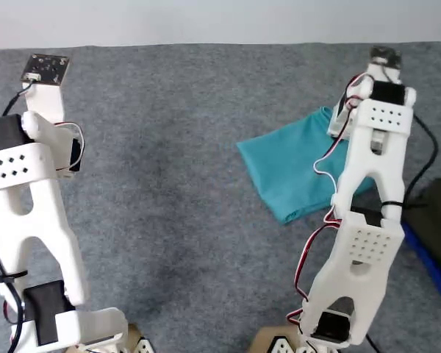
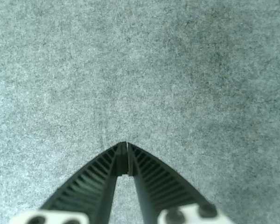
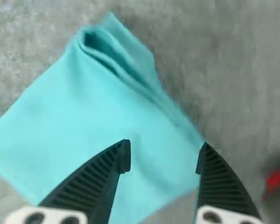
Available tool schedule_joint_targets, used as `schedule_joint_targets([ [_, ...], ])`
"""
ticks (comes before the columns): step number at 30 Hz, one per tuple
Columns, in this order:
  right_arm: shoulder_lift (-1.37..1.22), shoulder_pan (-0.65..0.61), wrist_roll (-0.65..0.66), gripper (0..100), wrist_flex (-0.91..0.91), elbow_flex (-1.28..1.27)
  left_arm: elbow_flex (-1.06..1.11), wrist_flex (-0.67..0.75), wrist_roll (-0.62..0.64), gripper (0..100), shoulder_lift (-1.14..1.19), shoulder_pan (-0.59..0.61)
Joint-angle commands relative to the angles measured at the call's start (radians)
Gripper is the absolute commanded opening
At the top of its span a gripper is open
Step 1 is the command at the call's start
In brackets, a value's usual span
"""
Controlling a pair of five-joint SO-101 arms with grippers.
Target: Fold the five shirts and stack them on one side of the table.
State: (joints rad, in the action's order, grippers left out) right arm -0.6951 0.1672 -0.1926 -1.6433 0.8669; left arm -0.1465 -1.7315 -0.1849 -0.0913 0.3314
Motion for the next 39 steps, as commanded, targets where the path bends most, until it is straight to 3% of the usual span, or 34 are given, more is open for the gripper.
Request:
schedule_joint_targets([
  [1,0.019,-0.056,-0.195,23.6,-0.157,0.114,-0.002,-0.023,-0.006,1,-0.04,0.002],
  [5,0.041,-0.076,-0.368,25.1,-0.153,0.109,-0.002,-0.021,-0.008,1,-0.04,0.002],
  [12,0.05,-0.163,-0.574,42.9,-0.153,0.094,-0.002,-0.021,-0.008,1,-0.04,0.002],
  [16,0.048,-0.189,-0.666,43.5,-0.153,0.08,-0.002,-0.023,-0.008,1,-0.041,0.002],
  [25,-0.005,-0.186,-0.732,43.5,-0.094,-0.117,-0.002,-0.023,-0.009,1,-0.038,0.003],
  [34,-0.243,-0.174,-0.729,43.5,0.122,-0.117,-0.002,-0.021,-0.009,1,-0.038,0.003],
  [39,-0.277,-0.165,-0.713,43.4,0.148,-0.092,0.031,-0.021,-0.009,1,-0.038,0.003],
])
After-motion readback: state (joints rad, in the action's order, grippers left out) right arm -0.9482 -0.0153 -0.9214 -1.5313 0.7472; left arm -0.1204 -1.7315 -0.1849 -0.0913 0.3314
